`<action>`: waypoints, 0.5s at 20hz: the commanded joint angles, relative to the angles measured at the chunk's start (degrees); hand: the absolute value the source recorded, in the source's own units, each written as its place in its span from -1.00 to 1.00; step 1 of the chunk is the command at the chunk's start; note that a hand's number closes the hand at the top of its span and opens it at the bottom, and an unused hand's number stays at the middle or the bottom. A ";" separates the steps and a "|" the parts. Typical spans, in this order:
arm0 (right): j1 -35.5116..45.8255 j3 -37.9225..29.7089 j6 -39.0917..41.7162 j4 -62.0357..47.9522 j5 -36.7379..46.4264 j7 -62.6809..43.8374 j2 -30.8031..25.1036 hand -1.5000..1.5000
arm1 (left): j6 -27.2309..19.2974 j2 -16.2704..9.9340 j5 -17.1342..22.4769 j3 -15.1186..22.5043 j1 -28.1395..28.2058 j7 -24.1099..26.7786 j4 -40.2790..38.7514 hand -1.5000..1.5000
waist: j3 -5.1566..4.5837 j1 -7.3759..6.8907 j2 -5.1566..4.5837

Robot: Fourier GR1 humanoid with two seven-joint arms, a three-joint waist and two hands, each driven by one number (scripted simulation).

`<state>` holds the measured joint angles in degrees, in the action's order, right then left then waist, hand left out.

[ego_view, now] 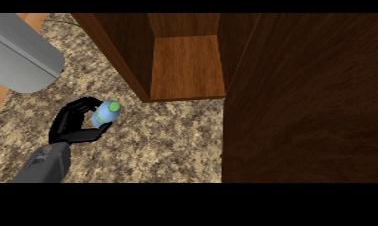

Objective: Pick up the bottled water, place it into the cabinet and close the cabinet

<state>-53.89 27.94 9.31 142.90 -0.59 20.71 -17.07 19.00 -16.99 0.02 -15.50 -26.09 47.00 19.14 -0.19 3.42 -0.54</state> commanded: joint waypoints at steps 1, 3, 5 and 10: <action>-1.56 -0.18 -0.58 7.56 1.12 -2.87 -1.64 -1.00 | -1.10 -1.68 -4.07 2.46 -0.01 7.85 -1.46 1.00 | -0.20 -0.28 -0.26; -2.55 2.69 -2.37 7.54 3.34 -3.55 -0.78 -1.00 | -5.55 2.03 -5.49 3.72 1.25 10.92 -1.25 1.00 | -0.06 -1.21 0.20; -1.62 1.35 -2.42 6.02 2.57 -3.18 -1.28 -1.00 | -11.47 6.66 -6.68 4.46 3.61 15.07 -1.95 1.00 | -0.07 -1.37 0.08; -3.98 -1.40 -2.65 7.90 0.55 -1.69 -3.45 -1.00 | -17.49 14.50 -7.09 5.83 8.68 17.89 1.40 1.00 | 0.10 -2.33 0.62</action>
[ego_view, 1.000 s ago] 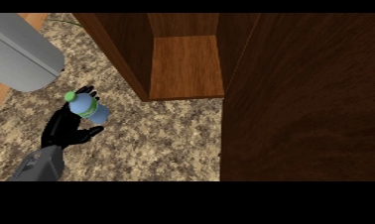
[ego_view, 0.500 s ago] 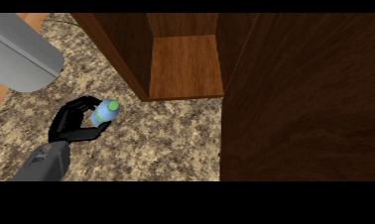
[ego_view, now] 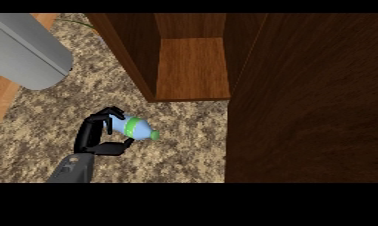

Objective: Pick up the bottled water, place it into the cabinet and close the cabinet

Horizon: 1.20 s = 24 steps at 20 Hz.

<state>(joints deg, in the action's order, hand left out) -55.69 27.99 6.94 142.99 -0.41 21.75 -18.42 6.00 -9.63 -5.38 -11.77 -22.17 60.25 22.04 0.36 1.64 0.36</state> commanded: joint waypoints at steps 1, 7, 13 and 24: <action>-2.73 1.73 -1.26 7.50 1.99 -2.25 -0.86 -1.00 | -1.75 6.19 -1.04 2.10 4.63 2.85 -0.16 1.00 | -0.43 -0.75 -0.14; -3.72 -0.27 -1.07 8.88 1.00 -1.21 -3.48 -1.00 | -3.14 9.35 0.87 5.53 1.38 -3.42 3.99 1.00 | -0.42 -0.49 -0.13; -3.68 -1.38 -1.08 7.93 -1.05 -0.61 -4.66 -1.00 | -4.51 9.51 9.28 14.51 0.97 -10.53 11.95 1.00 | -0.36 -0.74 0.09; -4.09 -3.82 -1.74 6.39 -3.75 1.98 -5.38 -1.00 | -22.27 9.62 25.56 32.37 -6.04 -29.69 25.20 1.00 | -0.38 -0.22 -0.24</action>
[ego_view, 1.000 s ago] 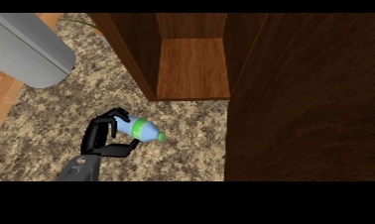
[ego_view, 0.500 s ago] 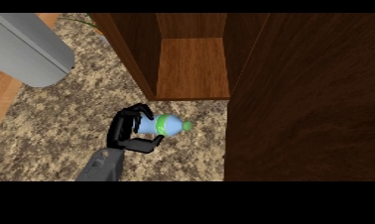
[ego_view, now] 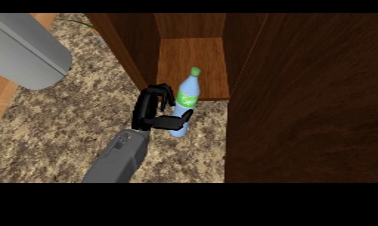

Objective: Pick up the bottled water, place it into the cabinet and close the cabinet

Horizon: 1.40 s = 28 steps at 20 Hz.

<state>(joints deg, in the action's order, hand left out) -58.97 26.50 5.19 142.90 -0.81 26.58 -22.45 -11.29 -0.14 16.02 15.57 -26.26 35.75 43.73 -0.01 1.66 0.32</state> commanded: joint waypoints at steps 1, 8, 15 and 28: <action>-3.09 -0.39 0.58 6.84 -1.54 -1.38 -1.91 -1.00 | -7.17 0.13 5.43 3.63 -6.82 -8.09 2.66 1.00 | -0.03 0.59 -0.17; -2.43 -5.21 1.83 3.18 -5.70 2.73 -2.48 -1.00 | -16.07 0.14 10.14 7.77 -16.17 -13.73 -2.37 1.00 | 0.01 1.14 -0.58; -4.21 -5.94 3.07 2.05 -5.14 6.44 -1.87 -1.00 | -16.38 0.14 15.85 4.41 -22.99 -14.34 -11.69 1.00 | -0.01 2.18 -0.78; -5.46 -7.17 5.59 4.36 -5.28 5.85 -2.78 -1.00 | -34.56 -1.27 6.11 5.75 -35.17 -12.81 -31.70 -1.00 | -0.03 2.73 -1.49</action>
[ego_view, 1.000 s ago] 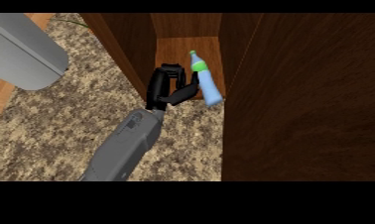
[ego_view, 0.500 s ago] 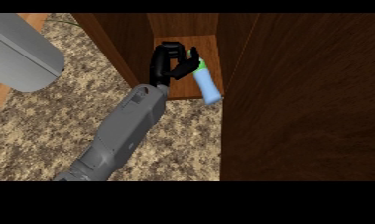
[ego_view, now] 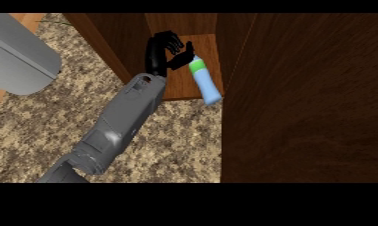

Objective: Pick up the bottled water, place it into the cabinet and close the cabinet

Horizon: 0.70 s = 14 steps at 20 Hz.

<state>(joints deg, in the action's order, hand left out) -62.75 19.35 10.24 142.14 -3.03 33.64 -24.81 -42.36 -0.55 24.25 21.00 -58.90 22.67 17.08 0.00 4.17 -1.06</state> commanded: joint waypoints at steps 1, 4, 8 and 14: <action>-2.47 0.31 1.26 2.11 -2.95 0.74 -0.24 -1.00 | -4.50 -0.37 -1.94 -0.29 -2.37 0.99 -6.37 -1.00 | -0.03 0.95 -0.19; 0.39 -0.72 1.53 3.94 -4.34 -1.46 -0.45 -1.00 | -6.74 0.52 -2.42 -0.17 -4.44 0.51 -8.61 -1.00 | -0.06 0.63 -0.72; 0.70 -0.95 1.54 3.04 -3.64 -0.99 0.25 -1.00 | -3.25 -0.72 -1.06 -2.84 -6.05 4.40 -7.22 -1.00 | -0.13 0.35 -0.82; -0.19 -1.25 2.42 3.21 -3.47 -0.23 0.10 -1.00 | 5.63 -0.72 5.51 -10.37 -5.43 14.31 3.30 1.00 | -0.22 -1.44 0.00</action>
<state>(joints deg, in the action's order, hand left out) -62.37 18.45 12.68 141.68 -3.64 34.87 -24.71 -42.15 -0.89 26.20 14.77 -64.67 31.59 14.97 -0.15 3.93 -1.38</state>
